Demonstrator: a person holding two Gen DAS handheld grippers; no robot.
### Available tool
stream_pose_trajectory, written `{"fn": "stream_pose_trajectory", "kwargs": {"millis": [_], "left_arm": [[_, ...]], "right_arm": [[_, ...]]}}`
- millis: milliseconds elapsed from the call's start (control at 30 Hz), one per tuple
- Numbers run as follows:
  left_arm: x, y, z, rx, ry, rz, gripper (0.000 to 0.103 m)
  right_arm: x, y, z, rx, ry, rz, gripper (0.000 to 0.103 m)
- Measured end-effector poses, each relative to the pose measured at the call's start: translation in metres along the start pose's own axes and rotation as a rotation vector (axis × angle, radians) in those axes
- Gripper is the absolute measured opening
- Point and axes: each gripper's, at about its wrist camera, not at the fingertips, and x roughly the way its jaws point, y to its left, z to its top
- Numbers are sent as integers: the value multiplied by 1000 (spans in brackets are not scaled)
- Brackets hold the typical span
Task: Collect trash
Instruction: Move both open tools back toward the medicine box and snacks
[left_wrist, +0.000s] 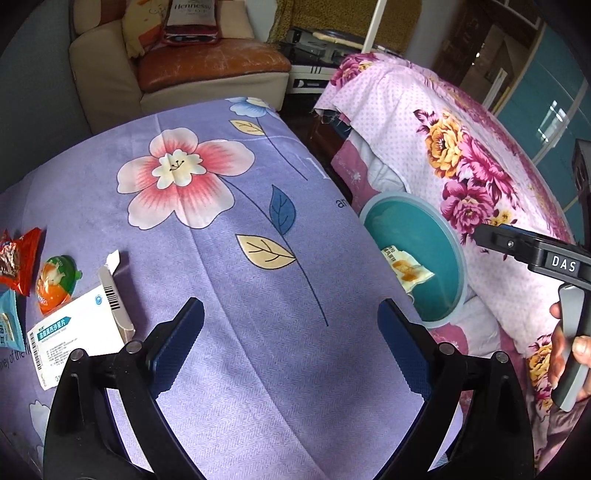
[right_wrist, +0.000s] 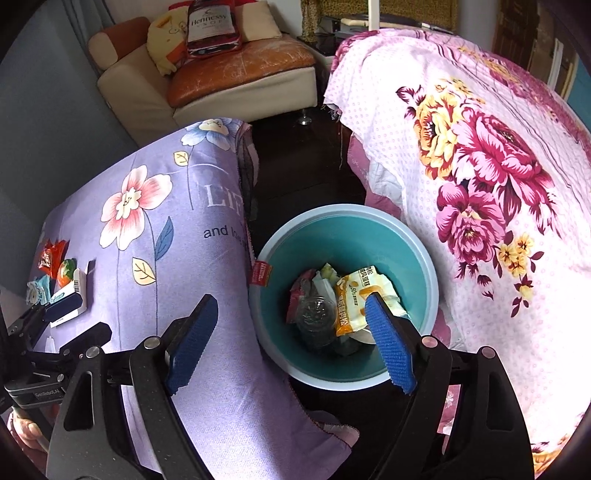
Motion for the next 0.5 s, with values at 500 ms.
{"fn": "stream_pose_trajectory", "kwargs": {"millis": [500], "left_arm": [[-58,104,-43,-122,-59,97,95]], "right_arm": [[5,128,-10,-264,58,58,82]]}}
